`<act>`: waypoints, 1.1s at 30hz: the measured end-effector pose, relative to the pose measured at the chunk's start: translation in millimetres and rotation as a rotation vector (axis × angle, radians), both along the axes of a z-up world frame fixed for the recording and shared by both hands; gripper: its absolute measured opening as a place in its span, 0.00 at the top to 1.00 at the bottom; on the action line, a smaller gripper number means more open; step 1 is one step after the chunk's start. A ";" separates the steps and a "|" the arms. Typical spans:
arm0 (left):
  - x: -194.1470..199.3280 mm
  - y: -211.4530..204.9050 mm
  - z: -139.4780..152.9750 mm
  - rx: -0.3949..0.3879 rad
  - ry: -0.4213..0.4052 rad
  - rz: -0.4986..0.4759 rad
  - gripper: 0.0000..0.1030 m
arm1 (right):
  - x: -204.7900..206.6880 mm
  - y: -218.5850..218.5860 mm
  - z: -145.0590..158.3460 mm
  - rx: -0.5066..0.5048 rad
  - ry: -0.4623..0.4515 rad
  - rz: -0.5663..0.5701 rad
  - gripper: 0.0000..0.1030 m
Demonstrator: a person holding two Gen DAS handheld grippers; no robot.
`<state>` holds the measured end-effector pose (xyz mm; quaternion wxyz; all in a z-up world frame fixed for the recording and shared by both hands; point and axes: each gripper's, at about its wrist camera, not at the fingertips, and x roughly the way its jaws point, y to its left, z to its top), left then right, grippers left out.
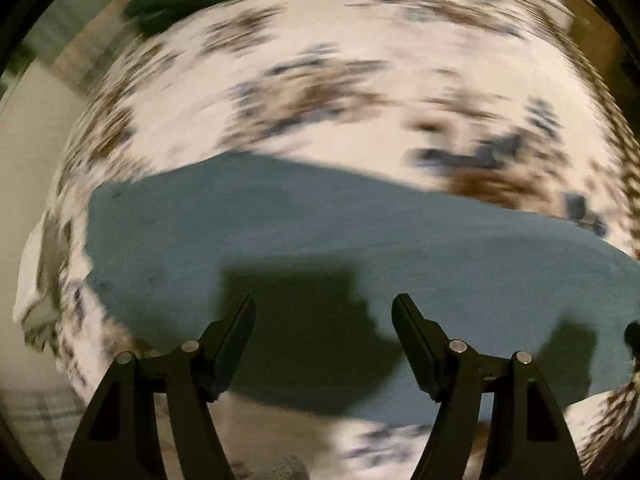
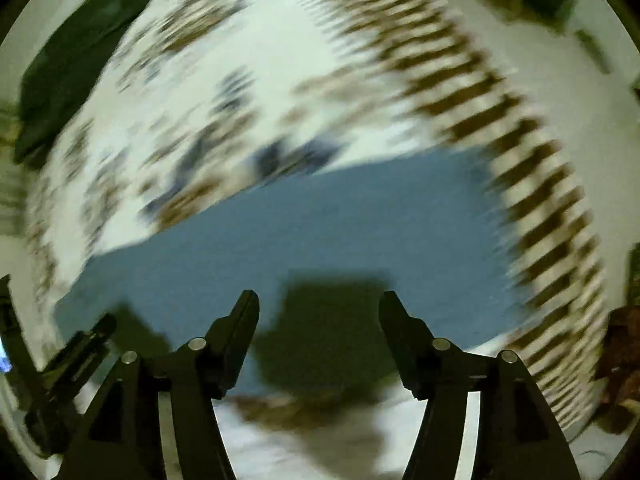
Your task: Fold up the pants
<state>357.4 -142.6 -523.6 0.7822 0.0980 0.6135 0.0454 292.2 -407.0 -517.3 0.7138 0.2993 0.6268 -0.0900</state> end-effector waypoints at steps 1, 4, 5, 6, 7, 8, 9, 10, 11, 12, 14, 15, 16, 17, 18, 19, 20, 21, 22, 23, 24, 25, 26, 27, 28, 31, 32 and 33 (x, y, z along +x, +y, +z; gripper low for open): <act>-0.8 30.4 0.8 0.012 0.004 0.036 0.33 | 1.5 20.0 -1.1 0.039 0.000 0.004 0.37; 1.3 142.2 -1.3 0.030 0.034 0.180 0.33 | 11.9 100.7 -23.6 0.226 0.030 0.018 0.37; 4.9 172.4 -3.1 0.029 0.041 0.222 0.33 | 15.9 130.5 -34.7 0.307 0.043 0.009 0.37; 9.7 210.9 -5.7 0.027 0.048 0.271 0.33 | 20.3 160.9 -46.7 0.370 0.060 -0.004 0.37; 14.9 246.8 -9.7 0.023 0.052 0.311 0.33 | 23.1 177.3 -54.7 0.384 0.071 -0.009 0.37; 17.7 269.7 -13.8 0.024 0.048 0.327 0.33 | 27.2 203.4 -67.8 0.399 0.099 -0.023 0.37; 22.4 293.7 -19.3 0.026 0.035 0.334 0.33 | 29.8 222.1 -79.2 0.409 0.127 -0.036 0.37; 26.3 314.4 -25.3 0.035 0.028 0.335 0.33 | 32.6 244.3 -93.5 0.425 0.157 -0.061 0.37; 33.2 339.2 -37.4 0.033 0.049 0.343 0.33 | 34.8 259.1 -104.2 0.431 0.181 -0.087 0.37; 36.4 352.8 -43.2 0.009 0.065 0.355 0.33 | 36.1 269.7 -111.8 0.431 0.192 -0.119 0.37; 45.3 383.0 -57.8 -0.059 0.091 0.392 0.33 | 38.9 286.6 -119.8 0.387 0.196 -0.182 0.37; 50.5 393.6 -64.1 -0.091 0.101 0.406 0.33 | 39.5 290.6 -119.5 0.356 0.193 -0.205 0.37; 57.1 402.7 -71.6 -0.130 0.108 0.416 0.31 | 39.8 295.4 -118.8 0.332 0.187 -0.230 0.34; 62.5 407.8 -75.5 -0.151 0.108 0.425 0.31 | 40.1 301.6 -116.7 0.297 0.189 -0.247 0.34; 68.7 412.5 -79.8 -0.182 0.104 0.435 0.31 | 39.9 306.7 -114.1 0.270 0.186 -0.259 0.35; 73.2 415.3 -82.0 -0.197 0.097 0.441 0.31 | 38.3 313.6 -107.4 0.223 0.173 -0.276 0.41; 78.6 417.8 -83.9 -0.206 0.089 0.446 0.33 | 37.5 318.1 -104.0 0.192 0.168 -0.277 0.47; 83.1 420.6 -85.3 -0.242 0.088 0.453 0.33 | 36.8 323.2 -98.4 0.162 0.155 -0.280 0.65; 85.7 424.1 -85.9 -0.276 0.085 0.466 0.34 | 36.2 327.5 -93.0 0.146 0.138 -0.282 0.78; 86.4 426.3 -85.9 -0.298 0.077 0.474 0.40 | 34.9 330.5 -89.8 0.141 0.127 -0.280 0.85; 86.6 428.7 -85.5 -0.330 0.061 0.478 0.43 | 32.5 334.5 -83.8 0.132 0.111 -0.281 0.90; 86.2 430.7 -85.3 -0.338 0.051 0.485 0.48 | 31.7 335.4 -78.2 0.124 0.098 -0.277 0.92; 84.9 433.5 -84.5 -0.342 0.037 0.493 0.63 | 35.0 334.7 -75.2 0.119 0.090 -0.271 0.93; 82.7 436.1 -81.8 -0.345 0.016 0.493 0.67 | 34.4 334.4 -70.6 0.116 0.076 -0.269 0.94; 81.5 438.6 -77.7 -0.336 -0.001 0.491 0.87 | 34.2 328.4 -65.0 0.117 0.060 -0.269 0.95; 65.1 444.5 -57.8 -0.344 -0.054 0.494 0.87 | 26.7 324.7 -49.6 0.122 0.037 -0.252 0.95; 58.6 446.0 -51.7 -0.348 -0.063 0.496 0.87 | 21.1 325.1 -42.8 0.125 0.030 -0.245 0.95; 50.1 448.6 -43.7 -0.358 -0.071 0.507 0.87 | 15.0 325.4 -35.9 0.121 0.027 -0.236 0.96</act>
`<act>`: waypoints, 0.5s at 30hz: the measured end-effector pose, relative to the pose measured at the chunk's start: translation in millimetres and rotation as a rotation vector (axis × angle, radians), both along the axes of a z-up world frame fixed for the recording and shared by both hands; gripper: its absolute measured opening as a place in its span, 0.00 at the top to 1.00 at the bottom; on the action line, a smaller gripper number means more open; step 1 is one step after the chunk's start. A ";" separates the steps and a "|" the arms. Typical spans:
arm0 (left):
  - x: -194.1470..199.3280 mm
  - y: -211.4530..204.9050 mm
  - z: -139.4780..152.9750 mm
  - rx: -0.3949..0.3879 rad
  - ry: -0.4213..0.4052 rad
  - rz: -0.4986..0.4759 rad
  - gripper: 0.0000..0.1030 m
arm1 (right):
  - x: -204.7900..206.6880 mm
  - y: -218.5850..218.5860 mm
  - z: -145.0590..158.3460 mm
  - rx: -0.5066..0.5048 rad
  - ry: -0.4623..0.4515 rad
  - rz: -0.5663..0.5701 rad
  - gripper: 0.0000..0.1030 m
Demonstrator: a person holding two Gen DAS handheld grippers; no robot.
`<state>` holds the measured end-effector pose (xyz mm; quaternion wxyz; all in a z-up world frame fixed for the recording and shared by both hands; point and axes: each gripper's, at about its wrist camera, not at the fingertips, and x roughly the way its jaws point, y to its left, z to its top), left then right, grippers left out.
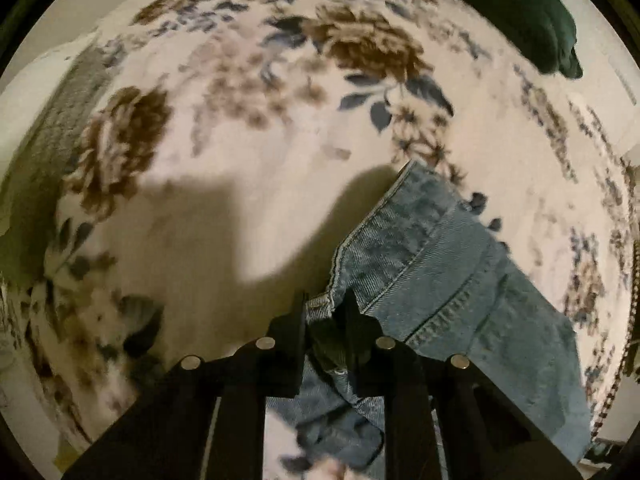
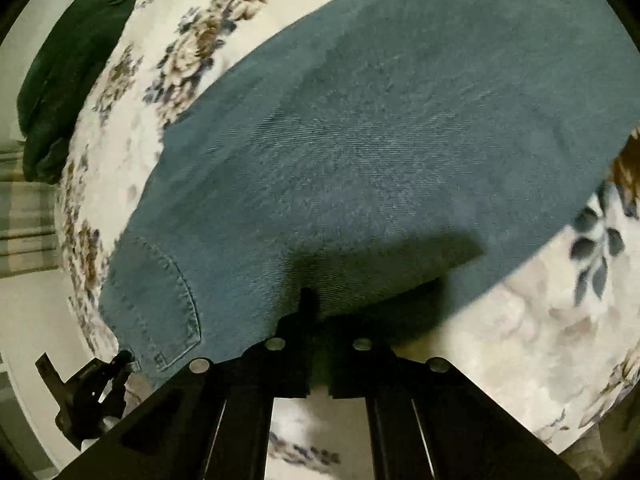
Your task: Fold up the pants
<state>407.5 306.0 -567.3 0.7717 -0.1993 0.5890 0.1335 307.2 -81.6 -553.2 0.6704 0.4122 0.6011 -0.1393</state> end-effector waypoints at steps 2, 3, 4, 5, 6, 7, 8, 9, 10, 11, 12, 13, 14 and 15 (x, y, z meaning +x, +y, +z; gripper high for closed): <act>-15.5 3.0 15.9 -0.013 -0.013 0.008 0.87 | -10.3 -12.0 7.5 0.008 -0.004 0.004 0.96; -22.5 6.6 22.5 -0.030 -0.015 0.015 0.87 | -15.9 -12.3 13.6 0.007 -0.004 0.008 0.96; -26.3 8.4 27.6 -0.043 -0.015 0.016 0.87 | -21.6 -20.1 13.4 0.008 -0.006 0.011 0.96; -32.8 8.4 30.7 -0.033 -0.011 0.004 0.87 | -31.1 -26.0 14.4 0.012 -0.006 0.010 0.96; -32.5 6.8 28.7 -0.025 -0.005 0.000 0.87 | -33.6 -27.0 13.8 0.013 0.002 0.019 0.96; -33.6 7.1 25.1 -0.019 0.006 -0.003 0.86 | -34.1 -23.8 11.0 0.006 0.013 0.033 0.96; -35.8 6.5 13.8 -0.011 0.035 -0.011 0.86 | -31.5 -21.3 7.4 0.000 0.022 0.039 0.96; -32.5 6.2 2.9 -0.001 0.054 -0.020 0.86 | -31.7 -22.0 2.1 0.001 0.037 0.054 0.96; -30.8 4.0 -9.1 0.008 0.076 -0.035 0.85 | -26.7 -22.0 -8.2 0.015 0.071 0.078 0.95; -30.4 4.9 -16.7 0.015 0.093 -0.042 0.80 | -25.0 -23.9 -14.9 0.027 0.098 0.086 0.95; -30.8 7.2 -20.7 0.016 0.106 -0.043 0.78 | -23.9 -26.7 -20.0 0.046 0.124 0.094 0.90; -31.9 8.4 -18.4 0.021 0.113 -0.041 0.74 | -22.1 -28.6 -21.4 0.056 0.150 0.112 0.83; -34.0 8.7 -11.8 0.026 0.115 -0.035 0.71 | -20.9 -30.1 -17.8 0.071 0.159 0.134 0.81; -36.6 7.0 -1.9 0.039 0.105 -0.033 0.69 | -19.8 -31.0 -11.6 0.079 0.156 0.153 0.71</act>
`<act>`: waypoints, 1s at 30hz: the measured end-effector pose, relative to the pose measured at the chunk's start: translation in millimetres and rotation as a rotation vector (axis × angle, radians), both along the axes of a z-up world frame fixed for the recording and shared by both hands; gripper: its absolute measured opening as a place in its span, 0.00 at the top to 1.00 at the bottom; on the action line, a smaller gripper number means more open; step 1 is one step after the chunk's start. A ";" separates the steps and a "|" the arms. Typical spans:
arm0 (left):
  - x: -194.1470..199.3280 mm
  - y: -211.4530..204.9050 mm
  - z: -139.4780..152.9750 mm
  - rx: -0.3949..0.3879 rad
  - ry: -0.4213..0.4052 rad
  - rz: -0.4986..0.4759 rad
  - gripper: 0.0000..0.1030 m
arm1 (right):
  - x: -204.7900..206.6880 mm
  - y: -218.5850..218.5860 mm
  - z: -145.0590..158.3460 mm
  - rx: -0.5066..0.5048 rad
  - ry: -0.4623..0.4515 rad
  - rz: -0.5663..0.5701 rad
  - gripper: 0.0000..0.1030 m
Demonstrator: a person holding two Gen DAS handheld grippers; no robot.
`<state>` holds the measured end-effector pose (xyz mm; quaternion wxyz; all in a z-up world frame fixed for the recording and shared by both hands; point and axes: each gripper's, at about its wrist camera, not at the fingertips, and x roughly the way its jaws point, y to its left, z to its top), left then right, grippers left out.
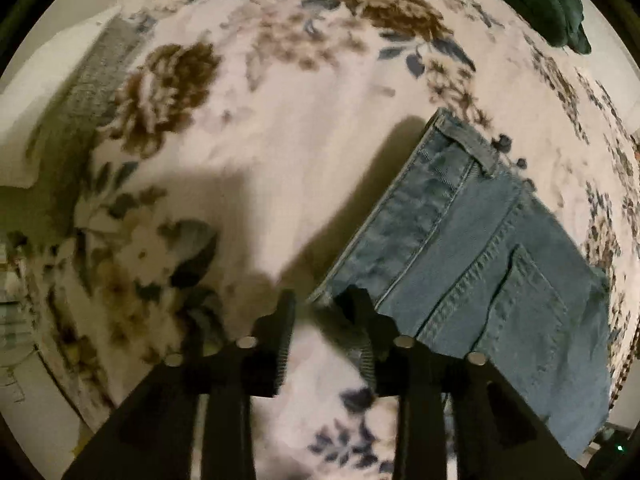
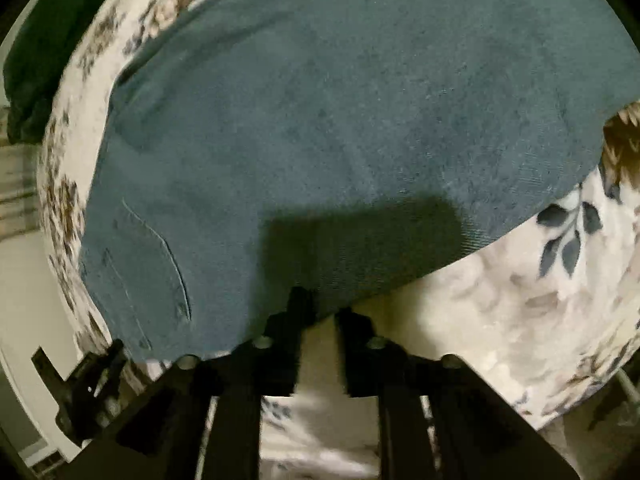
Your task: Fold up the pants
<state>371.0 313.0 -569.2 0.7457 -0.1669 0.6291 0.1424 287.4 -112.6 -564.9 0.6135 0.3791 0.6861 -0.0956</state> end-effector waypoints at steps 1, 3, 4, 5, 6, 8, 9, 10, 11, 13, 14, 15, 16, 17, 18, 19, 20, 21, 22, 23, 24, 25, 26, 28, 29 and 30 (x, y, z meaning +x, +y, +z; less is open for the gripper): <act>-1.9 -4.5 10.6 0.014 -0.015 -0.012 0.64 | 2.4 -0.3 9.7 0.010 -0.013 0.029 0.56; 0.2 -27.5 32.8 0.069 -0.043 -0.083 0.53 | 13.9 1.1 31.1 0.023 -0.054 0.100 0.47; 4.6 -46.2 42.4 0.123 -0.051 -0.129 0.37 | 29.5 3.0 44.5 0.013 -0.081 0.165 0.47; 9.4 -60.9 47.0 0.157 -0.058 -0.164 0.28 | 41.7 3.2 50.7 -0.001 -0.098 0.204 0.47; 16.6 -78.1 49.7 0.184 -0.068 -0.204 0.28 | 55.5 3.1 57.3 -0.022 -0.125 0.238 0.47; 38.7 -113.3 46.8 0.224 -0.086 -0.261 0.28 | 100.5 5.3 64.8 -0.100 -0.189 0.350 0.47; 52.6 -130.1 40.8 0.223 -0.089 -0.282 0.28 | 120.9 6.7 64.1 -0.122 -0.212 0.389 0.46; 62.8 -140.6 34.9 0.216 -0.092 -0.298 0.28 | 148.9 8.9 57.6 -0.129 -0.239 0.452 0.46; 76.4 -153.5 27.4 0.219 -0.092 -0.310 0.28 | 171.9 11.9 50.5 -0.141 -0.248 0.504 0.46; 99.7 -176.5 12.4 0.257 -0.091 -0.340 0.28 | 217.3 13.5 30.9 -0.161 -0.244 0.597 0.46; 106.8 -180.6 6.4 0.267 -0.089 -0.347 0.28 | 228.6 13.5 23.3 -0.167 -0.235 0.628 0.46; 113.2 -188.3 1.4 0.281 -0.088 -0.358 0.28 | 240.9 15.0 12.1 -0.148 -0.218 0.676 0.46; 118.9 -193.2 -4.9 0.292 -0.081 -0.370 0.28 | 246.1 10.9 3.1 -0.131 -0.206 0.701 0.46; 120.6 -195.7 -8.3 0.297 -0.077 -0.376 0.28 | 250.4 10.1 -6.6 -0.098 -0.183 0.729 0.47; 122.9 -197.4 -13.5 0.308 -0.065 -0.381 0.28 | 251.4 6.1 -8.7 -0.069 -0.191 0.728 0.60; 124.3 -199.3 -17.1 0.308 -0.054 -0.382 0.28 | 249.7 3.0 -7.1 -0.057 -0.208 0.733 0.88; 125.1 -198.1 -21.0 0.300 -0.044 -0.380 0.28 | 248.4 1.0 -4.1 -0.068 -0.225 0.733 0.98; 124.9 -197.0 -22.8 0.295 -0.038 -0.373 0.28 | 245.5 -5.9 5.4 -0.066 -0.268 0.715 0.97; 126.0 -196.4 -24.4 0.291 -0.037 -0.369 0.28 | 243.1 -9.3 9.6 -0.061 -0.286 0.705 0.98; 125.9 -195.9 -25.1 0.288 -0.038 -0.369 0.28 | 239.7 -18.4 19.1 -0.057 -0.314 0.670 0.98; 126.6 -195.6 -25.9 0.286 -0.036 -0.369 0.28 | 237.2 -34.2 25.9 -0.030 -0.334 0.594 0.98; 127.2 -195.0 -26.6 0.283 -0.034 -0.368 0.28 | 234.1 -51.8 28.4 -0.009 -0.341 0.524 0.98; 127.9 -192.4 -26.8 0.276 -0.031 -0.362 0.28 | 234.9 -62.6 29.4 -0.013 -0.339 0.468 1.00; 128.3 -190.0 -27.4 0.264 -0.019 -0.347 0.28 | 237.6 -94.0 18.9 -0.006 -0.303 0.371 1.00; 128.8 -189.3 -27.2 0.259 -0.016 -0.339 0.28 | 238.7 -103.6 16.1 0.029 -0.295 0.341 1.00; 129.4 -189.7 -26.5 0.258 -0.013 -0.338 0.28 | 240.4 -108.9 14.7 0.072 -0.290 0.322 0.99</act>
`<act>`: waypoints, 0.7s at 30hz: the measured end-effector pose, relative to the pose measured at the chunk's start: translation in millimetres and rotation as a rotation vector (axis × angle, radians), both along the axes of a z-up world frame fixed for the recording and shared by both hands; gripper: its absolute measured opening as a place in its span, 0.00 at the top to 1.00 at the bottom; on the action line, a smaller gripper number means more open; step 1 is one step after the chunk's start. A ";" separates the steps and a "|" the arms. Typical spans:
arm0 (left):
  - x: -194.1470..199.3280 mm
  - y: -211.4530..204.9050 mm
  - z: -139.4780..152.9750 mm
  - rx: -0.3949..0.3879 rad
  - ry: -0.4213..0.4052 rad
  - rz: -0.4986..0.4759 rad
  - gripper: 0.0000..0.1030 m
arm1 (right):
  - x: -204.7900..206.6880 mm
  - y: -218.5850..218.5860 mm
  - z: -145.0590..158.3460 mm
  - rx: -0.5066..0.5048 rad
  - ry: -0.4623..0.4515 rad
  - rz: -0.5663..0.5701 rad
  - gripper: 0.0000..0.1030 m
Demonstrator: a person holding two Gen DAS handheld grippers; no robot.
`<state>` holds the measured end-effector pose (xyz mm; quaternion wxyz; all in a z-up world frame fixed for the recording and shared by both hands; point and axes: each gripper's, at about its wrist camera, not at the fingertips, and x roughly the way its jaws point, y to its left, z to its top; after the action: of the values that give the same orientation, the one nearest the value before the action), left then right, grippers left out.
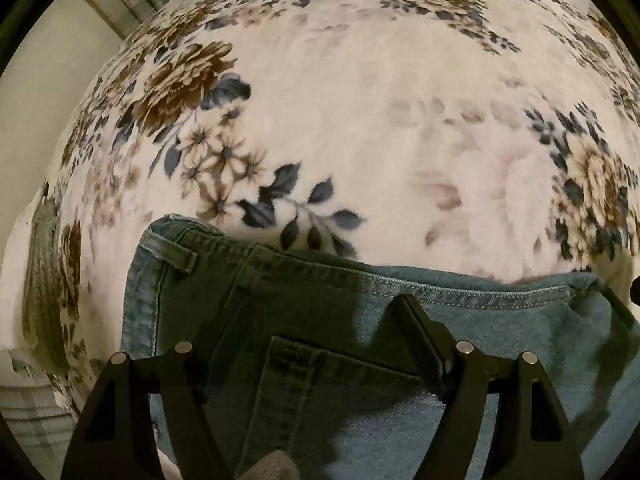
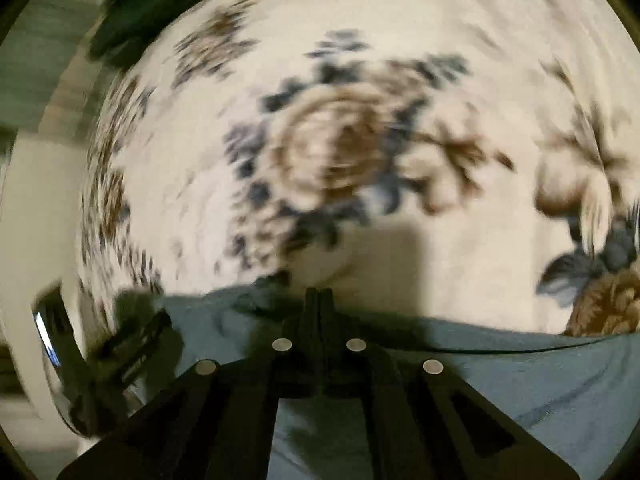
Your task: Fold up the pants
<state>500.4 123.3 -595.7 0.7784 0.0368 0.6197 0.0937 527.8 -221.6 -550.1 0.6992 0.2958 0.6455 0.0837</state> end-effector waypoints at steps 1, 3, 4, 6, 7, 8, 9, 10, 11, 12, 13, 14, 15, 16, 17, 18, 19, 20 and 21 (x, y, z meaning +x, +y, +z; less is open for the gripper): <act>-0.1 -0.9 1.3 0.000 0.001 -0.001 0.28 | 2.6 0.1 2.9 0.037 0.005 0.010 0.99; -0.1 -3.0 7.1 -0.003 -0.014 -0.004 0.28 | 11.4 8.6 15.5 0.056 0.004 0.091 0.91; -0.2 -4.7 10.0 0.002 -0.023 -0.009 0.28 | 17.0 24.0 17.6 0.056 0.006 0.137 0.75; 0.2 -9.5 15.5 0.024 -0.050 -0.020 0.28 | 24.6 42.1 12.2 0.028 0.042 0.218 0.33; 0.9 -11.4 15.9 0.032 -0.054 -0.024 0.28 | 28.1 62.2 2.9 -0.009 0.081 0.280 0.22; 2.0 -14.2 15.0 0.046 -0.052 -0.026 0.28 | 29.8 68.4 -2.9 -0.039 0.095 0.312 0.22; 3.1 -14.6 13.9 0.046 -0.049 -0.026 0.28 | 31.5 75.7 -9.1 -0.057 0.106 0.344 0.22; 4.1 -15.4 12.0 0.044 -0.043 -0.023 0.28 | 32.3 85.4 -17.1 -0.077 0.126 0.380 0.29; 4.6 -15.3 10.5 0.045 -0.039 -0.020 0.28 | 30.9 90.4 -20.9 -0.086 0.130 0.402 0.41; 4.6 -14.4 10.2 0.046 -0.039 -0.019 0.28 | 28.7 94.6 -23.6 -0.090 0.138 0.422 0.77; 4.5 -14.2 9.7 0.049 -0.040 -0.020 0.28 | 26.0 96.6 -22.7 -0.097 0.131 0.409 0.87; 3.8 -13.5 9.0 0.051 -0.040 -0.022 0.28 | 23.2 92.6 -15.4 -0.098 0.104 0.367 0.90; 2.7 -12.8 9.1 0.050 -0.040 -0.022 0.28 | 21.9 89.8 -11.1 -0.092 0.084 0.325 0.93; 1.2 -11.2 9.1 0.047 -0.040 -0.018 0.28 | 17.4 71.3 -0.9 -0.033 0.059 0.218 0.94; 0.8 -8.5 8.4 0.038 -0.039 -0.013 0.28 | 16.2 59.3 -1.1 0.012 0.058 0.157 0.94; 0.1 -4.6 6.8 0.025 -0.033 -0.004 0.28 | 13.5 49.6 -3.8 0.051 0.065 0.112 0.95; -0.4 -1.3 5.1 0.022 -0.030 0.004 0.28 | 8.6 34.9 -16.1 0.120 0.094 0.026 0.95; -0.7 1.8 2.7 0.022 -0.026 0.012 0.28 | 5.6 27.7 -27.8 0.166 0.124 -0.029 0.95; -0.8 4.3 0.4 0.022 -0.018 0.020 0.28 | 5.1 24.2 -38.6 0.180 0.141 -0.052 0.95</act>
<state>499.5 127.6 -595.2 0.7826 0.0383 0.6118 0.1084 533.0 -197.4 -588.7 0.6244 0.3792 0.6752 0.1021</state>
